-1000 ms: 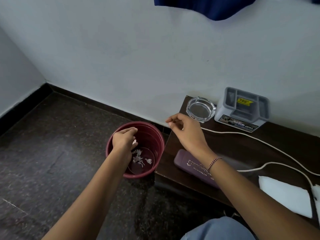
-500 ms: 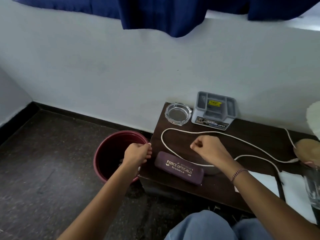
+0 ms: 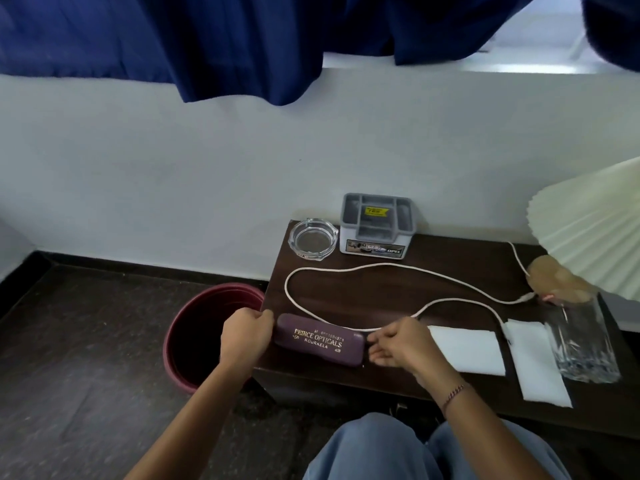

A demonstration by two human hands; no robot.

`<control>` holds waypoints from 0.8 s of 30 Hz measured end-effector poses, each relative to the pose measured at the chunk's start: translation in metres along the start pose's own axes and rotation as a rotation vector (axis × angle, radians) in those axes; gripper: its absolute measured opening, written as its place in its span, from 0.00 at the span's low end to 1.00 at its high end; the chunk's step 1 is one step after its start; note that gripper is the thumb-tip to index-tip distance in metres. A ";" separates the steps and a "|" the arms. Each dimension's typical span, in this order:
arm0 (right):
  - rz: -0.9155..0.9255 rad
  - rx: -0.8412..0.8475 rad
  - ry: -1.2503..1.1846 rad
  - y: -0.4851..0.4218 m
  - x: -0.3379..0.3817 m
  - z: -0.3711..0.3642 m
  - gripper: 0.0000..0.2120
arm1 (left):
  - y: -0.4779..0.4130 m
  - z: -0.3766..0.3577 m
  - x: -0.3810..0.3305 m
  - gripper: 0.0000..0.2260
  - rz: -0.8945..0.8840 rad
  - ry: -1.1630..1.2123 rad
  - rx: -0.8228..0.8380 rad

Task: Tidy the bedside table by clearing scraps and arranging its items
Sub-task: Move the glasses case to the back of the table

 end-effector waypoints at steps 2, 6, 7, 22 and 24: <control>0.012 -0.011 -0.027 0.002 -0.004 -0.005 0.11 | 0.003 -0.001 -0.002 0.16 0.004 0.029 -0.007; 0.047 -0.062 -0.079 0.004 -0.005 -0.003 0.10 | 0.007 -0.001 -0.005 0.17 0.062 0.156 -0.020; 0.058 -0.075 -0.093 0.005 -0.004 0.000 0.10 | 0.008 -0.001 -0.007 0.16 0.079 0.198 -0.027; 0.262 -0.493 0.063 -0.003 0.007 0.115 0.13 | 0.034 -0.079 -0.114 0.17 -0.048 0.447 0.071; 0.275 -0.557 0.065 -0.007 0.002 0.135 0.14 | 0.036 -0.106 -0.128 0.17 -0.053 0.450 0.103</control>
Point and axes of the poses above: each hand's wrist, its own y-axis away from the middle knuckle, its own z-axis out of the back of the hand, x = y × z, the point moved 2 cm from there along -y, towards the middle knuckle, and after that the axes turned 1 degree about x, right-handed, at the moved point
